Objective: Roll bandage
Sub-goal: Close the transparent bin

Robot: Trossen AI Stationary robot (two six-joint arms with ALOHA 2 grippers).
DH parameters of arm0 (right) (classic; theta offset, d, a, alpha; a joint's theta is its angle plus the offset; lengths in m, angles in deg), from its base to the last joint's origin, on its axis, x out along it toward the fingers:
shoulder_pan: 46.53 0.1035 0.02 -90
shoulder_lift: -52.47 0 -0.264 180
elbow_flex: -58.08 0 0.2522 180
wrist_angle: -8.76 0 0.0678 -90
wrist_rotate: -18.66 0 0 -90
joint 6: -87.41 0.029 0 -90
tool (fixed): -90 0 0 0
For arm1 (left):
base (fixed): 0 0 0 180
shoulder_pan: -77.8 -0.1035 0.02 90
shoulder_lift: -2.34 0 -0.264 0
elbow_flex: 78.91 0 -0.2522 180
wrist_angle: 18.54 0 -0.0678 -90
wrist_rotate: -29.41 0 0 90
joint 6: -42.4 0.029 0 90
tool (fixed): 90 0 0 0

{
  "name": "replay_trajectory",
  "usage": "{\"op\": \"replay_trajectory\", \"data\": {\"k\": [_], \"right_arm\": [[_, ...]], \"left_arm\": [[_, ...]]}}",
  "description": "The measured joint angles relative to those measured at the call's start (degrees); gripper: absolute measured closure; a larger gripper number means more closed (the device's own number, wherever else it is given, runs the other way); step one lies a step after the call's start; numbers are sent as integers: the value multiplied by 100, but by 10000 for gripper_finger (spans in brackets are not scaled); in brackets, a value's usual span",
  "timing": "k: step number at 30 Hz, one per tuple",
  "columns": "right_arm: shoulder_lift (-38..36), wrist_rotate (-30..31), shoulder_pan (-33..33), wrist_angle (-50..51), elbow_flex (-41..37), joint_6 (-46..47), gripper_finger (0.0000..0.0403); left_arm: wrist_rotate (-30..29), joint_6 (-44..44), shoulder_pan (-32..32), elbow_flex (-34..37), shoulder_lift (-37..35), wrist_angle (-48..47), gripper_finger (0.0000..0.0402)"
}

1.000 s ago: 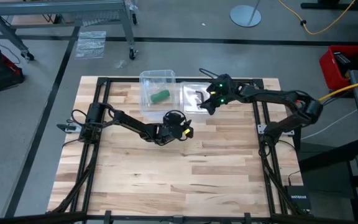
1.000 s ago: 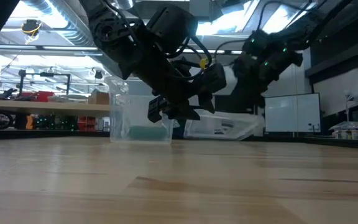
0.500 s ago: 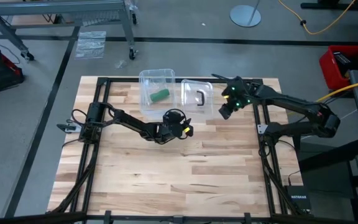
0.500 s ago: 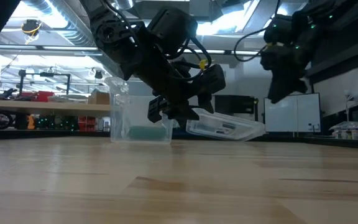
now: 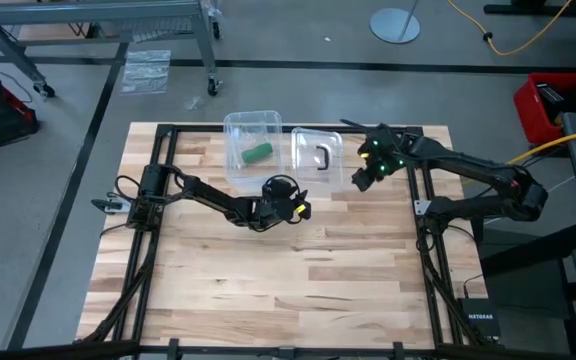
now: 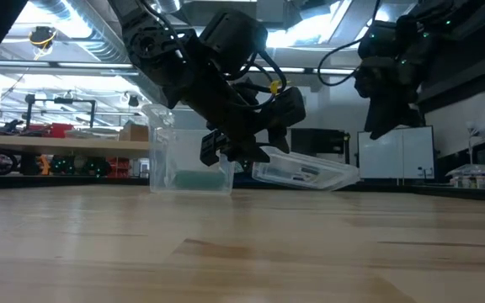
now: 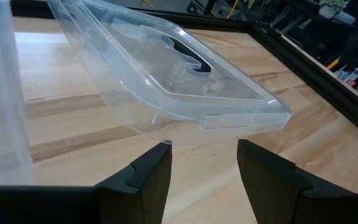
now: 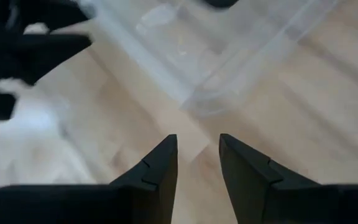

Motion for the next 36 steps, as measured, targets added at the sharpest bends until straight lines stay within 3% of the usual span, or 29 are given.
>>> {"op": "replay_trajectory", "data": {"k": [5, 20, 23, 29, 36], "right_arm": [[60, -692, 7, 106, -1, 300, 281], [442, -644, 0, 289, -211, 2021, 281], [749, -664, 0, -33, -466, 2302, 281], [1123, -1459, 0, -1436, -927, 2727, 281], [1059, -1541, -2, -1638, -973, 2713, 281]], "left_arm": [[0, 198, 0, 0, 0, 3, 226], [0, 224, -11, 0, 0, 34, 226], [3, 221, -11, 0, 0, 107, 226], [145, 278, -11, 0, 0, 157, 226], [151, 295, -26, 0, 0, 155, 226]]}}
